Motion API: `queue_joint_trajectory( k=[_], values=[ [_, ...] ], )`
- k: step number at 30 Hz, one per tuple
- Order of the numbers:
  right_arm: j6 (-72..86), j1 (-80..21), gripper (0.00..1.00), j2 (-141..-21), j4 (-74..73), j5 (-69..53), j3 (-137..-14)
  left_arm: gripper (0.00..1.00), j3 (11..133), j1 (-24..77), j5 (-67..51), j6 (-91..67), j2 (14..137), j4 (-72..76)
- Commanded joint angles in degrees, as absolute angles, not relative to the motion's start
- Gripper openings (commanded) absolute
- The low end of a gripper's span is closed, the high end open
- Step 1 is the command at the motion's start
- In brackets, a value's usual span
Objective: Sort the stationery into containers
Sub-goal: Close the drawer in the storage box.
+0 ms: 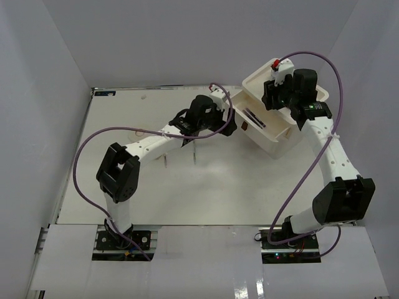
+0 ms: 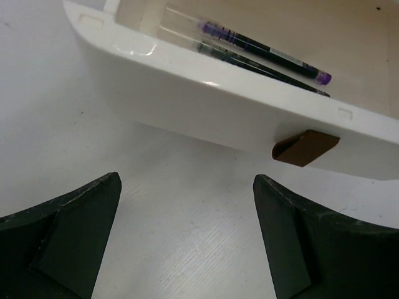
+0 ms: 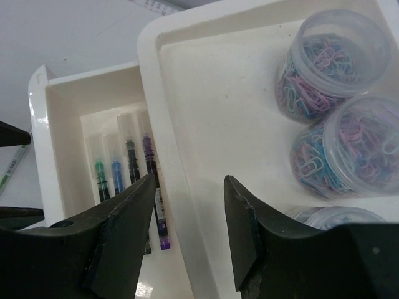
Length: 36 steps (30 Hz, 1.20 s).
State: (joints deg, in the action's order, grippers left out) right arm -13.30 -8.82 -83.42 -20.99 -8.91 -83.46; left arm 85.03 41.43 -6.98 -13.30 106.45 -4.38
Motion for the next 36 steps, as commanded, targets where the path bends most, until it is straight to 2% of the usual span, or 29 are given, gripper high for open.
queue_joint_trajectory(
  k=[1,7,17,36],
  values=[
    [-9.23,-8.35,0.54,-84.64,-20.3,-13.1,-85.17,0.98,89.9,42.1,-4.92,-11.16,107.31,-2.99],
    [-7.82,-7.65,0.54,-86.66,-20.48,-15.02,-84.2,0.98,94.12,42.71,-5.01,-10.81,111.88,-2.73],
    [-5.54,-7.65,0.42,-86.49,-22.06,-23.55,-81.3,0.98,99.22,43.94,-4.92,-10.02,117.68,1.57],
    [-1.93,-7.65,0.38,-88.33,-25.75,-28.74,-85.61,0.98,107.66,46.23,-3.25,-10.37,127.26,12.3]
  ],
)
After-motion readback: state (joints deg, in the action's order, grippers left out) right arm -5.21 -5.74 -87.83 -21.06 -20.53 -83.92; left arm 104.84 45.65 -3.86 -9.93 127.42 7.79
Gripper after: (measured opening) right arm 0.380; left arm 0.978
